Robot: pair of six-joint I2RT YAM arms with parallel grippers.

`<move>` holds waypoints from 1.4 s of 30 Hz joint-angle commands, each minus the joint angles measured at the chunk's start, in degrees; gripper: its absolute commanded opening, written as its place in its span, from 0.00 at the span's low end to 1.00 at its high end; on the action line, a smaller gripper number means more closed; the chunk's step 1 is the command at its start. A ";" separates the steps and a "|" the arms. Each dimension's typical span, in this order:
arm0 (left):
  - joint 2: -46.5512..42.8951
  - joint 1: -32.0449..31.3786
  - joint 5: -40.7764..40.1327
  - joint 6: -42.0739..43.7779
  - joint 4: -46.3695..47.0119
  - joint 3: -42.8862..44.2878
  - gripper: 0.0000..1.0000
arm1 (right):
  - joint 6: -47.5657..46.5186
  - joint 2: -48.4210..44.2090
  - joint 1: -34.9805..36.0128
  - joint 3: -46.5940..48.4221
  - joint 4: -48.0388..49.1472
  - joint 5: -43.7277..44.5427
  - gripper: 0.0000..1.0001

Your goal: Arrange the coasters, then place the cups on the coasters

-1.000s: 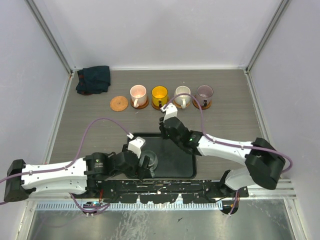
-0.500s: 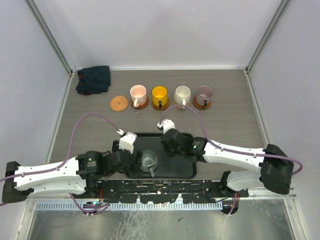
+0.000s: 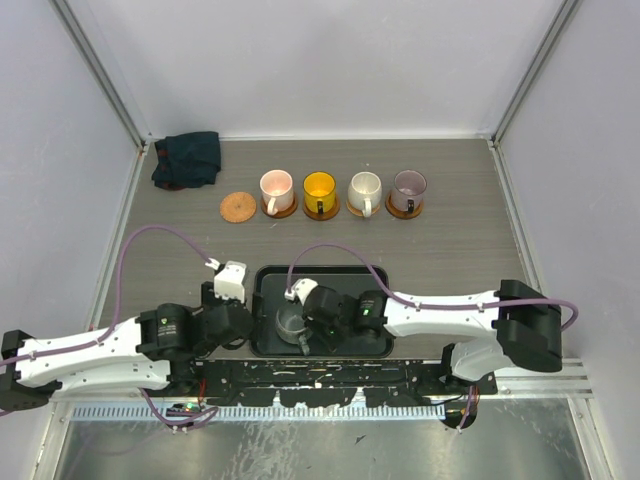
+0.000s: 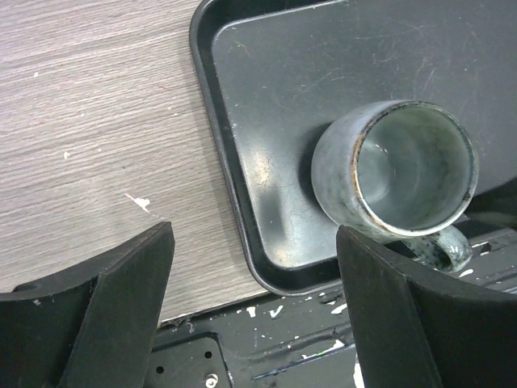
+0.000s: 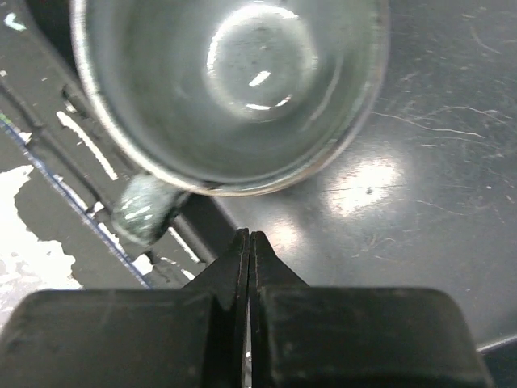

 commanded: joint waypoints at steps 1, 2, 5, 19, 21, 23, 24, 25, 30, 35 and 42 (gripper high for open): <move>0.48 -0.19 -3.61 -2.69 -1.66 1.14 0.82 | -2.41 -0.22 1.55 4.35 -0.88 -3.52 0.01; 0.55 -0.19 -3.68 -2.82 -1.61 1.03 0.82 | -2.59 -0.04 1.67 4.74 -0.68 -4.04 0.01; 0.62 -0.19 -3.73 -3.31 -1.20 0.62 0.82 | -3.04 0.72 1.86 5.57 0.06 -5.76 0.01; -2.15 -0.19 -1.34 -2.68 1.23 -1.28 0.81 | -5.32 8.03 2.00 10.49 3.71 -13.66 0.01; -3.31 -0.19 -1.35 -1.90 1.47 -1.35 0.81 | -5.70 8.80 2.04 11.26 3.83 -14.25 0.01; -4.21 -0.24 -1.40 -1.32 1.61 -1.54 0.81 | -5.87 9.54 2.04 11.98 3.98 -14.91 0.02; -4.45 -0.20 -1.48 -1.07 1.69 -1.55 0.81 | -5.90 9.74 2.04 12.25 4.32 -15.45 0.02; -4.56 -0.17 -1.59 -0.70 1.71 -1.55 0.81 | -5.92 9.85 2.04 12.51 4.76 -16.43 0.02; -3.34 -0.19 -1.29 0.51 2.24 -0.86 0.81 | -5.99 9.41 2.04 13.68 6.82 -19.28 0.05; -2.26 -0.19 -1.25 2.29 3.12 0.05 0.81 | -6.01 9.02 2.03 14.21 9.35 -19.04 0.08; -6.03 -0.19 -0.21 5.25 3.28 0.72 0.82 | -6.26 5.26 2.04 16.47 5.75 -15.27 0.17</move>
